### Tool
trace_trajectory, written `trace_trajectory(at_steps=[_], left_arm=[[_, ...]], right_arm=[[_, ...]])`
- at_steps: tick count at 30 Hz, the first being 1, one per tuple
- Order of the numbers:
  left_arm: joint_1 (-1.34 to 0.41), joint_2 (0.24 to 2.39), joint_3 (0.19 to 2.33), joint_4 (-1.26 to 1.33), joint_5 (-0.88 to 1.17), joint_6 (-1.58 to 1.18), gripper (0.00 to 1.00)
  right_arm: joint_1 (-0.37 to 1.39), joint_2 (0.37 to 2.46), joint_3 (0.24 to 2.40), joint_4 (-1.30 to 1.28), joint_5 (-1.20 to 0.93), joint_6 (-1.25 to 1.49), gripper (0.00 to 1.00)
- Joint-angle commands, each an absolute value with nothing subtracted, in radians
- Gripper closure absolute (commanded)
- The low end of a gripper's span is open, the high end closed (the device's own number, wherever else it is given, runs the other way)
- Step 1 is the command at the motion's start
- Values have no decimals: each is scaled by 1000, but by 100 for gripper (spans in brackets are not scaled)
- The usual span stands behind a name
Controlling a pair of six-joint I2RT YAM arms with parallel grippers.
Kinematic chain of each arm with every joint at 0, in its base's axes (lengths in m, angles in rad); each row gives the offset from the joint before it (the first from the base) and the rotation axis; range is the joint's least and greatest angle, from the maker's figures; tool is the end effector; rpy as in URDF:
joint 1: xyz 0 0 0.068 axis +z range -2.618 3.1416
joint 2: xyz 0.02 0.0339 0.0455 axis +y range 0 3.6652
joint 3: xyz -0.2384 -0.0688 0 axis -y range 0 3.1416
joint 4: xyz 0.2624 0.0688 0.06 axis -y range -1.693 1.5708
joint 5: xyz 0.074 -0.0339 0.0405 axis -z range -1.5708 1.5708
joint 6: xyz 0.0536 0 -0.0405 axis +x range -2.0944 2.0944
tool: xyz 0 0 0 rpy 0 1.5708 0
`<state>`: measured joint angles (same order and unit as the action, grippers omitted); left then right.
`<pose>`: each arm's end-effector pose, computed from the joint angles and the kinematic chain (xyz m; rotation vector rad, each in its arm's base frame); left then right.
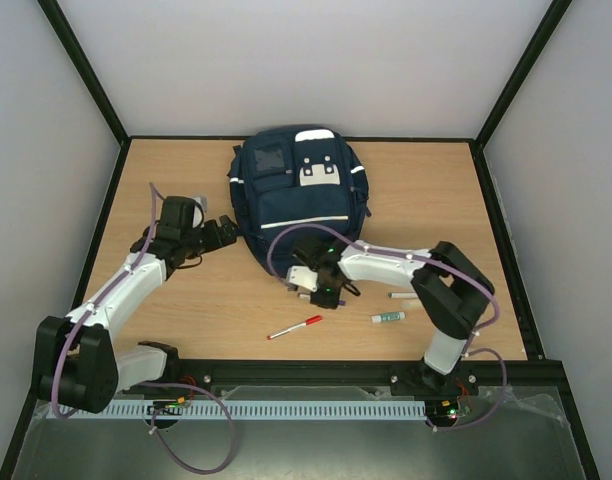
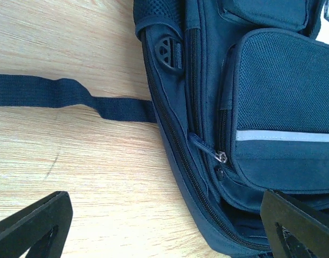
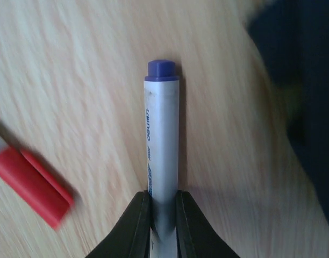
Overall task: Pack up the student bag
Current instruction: Pick up the stationery from the center of the board, then place the stationery in the student bag.
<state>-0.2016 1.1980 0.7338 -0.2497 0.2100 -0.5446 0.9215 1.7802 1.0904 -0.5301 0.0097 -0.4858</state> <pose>0.2821 -0.0691 0.1889 -0.2888 2.3281 -0.6201 0.2145 0.2817 0.1062 -1.8068 2.1330 0.0939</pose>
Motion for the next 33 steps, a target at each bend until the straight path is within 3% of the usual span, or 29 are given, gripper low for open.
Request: trace_trajectory(at_steps=[1, 4, 10, 16, 24, 33], left_arm=[[-204, 1227, 775, -231, 274, -524, 2], [-244, 1236, 808, -215, 280, -482, 8], [-397, 1296, 915, -218, 171, -328, 11], [-566, 1426, 1064, -303, 46, -99, 18], [-748, 1570, 1128, -344, -128, 189, 32], [-827, 1723, 1208, -341, -272, 253, 33]], right_arm=[[809, 1655, 998, -594, 15, -474, 97], [701, 1547, 963, -593, -42, -471, 97], [492, 1364, 908, -552, -168, -448, 99], [338, 1312, 891, -480, -269, -345, 99], [289, 1278, 845, -421, -231, -281, 99], [280, 1253, 825, -407, -230, -270, 99]])
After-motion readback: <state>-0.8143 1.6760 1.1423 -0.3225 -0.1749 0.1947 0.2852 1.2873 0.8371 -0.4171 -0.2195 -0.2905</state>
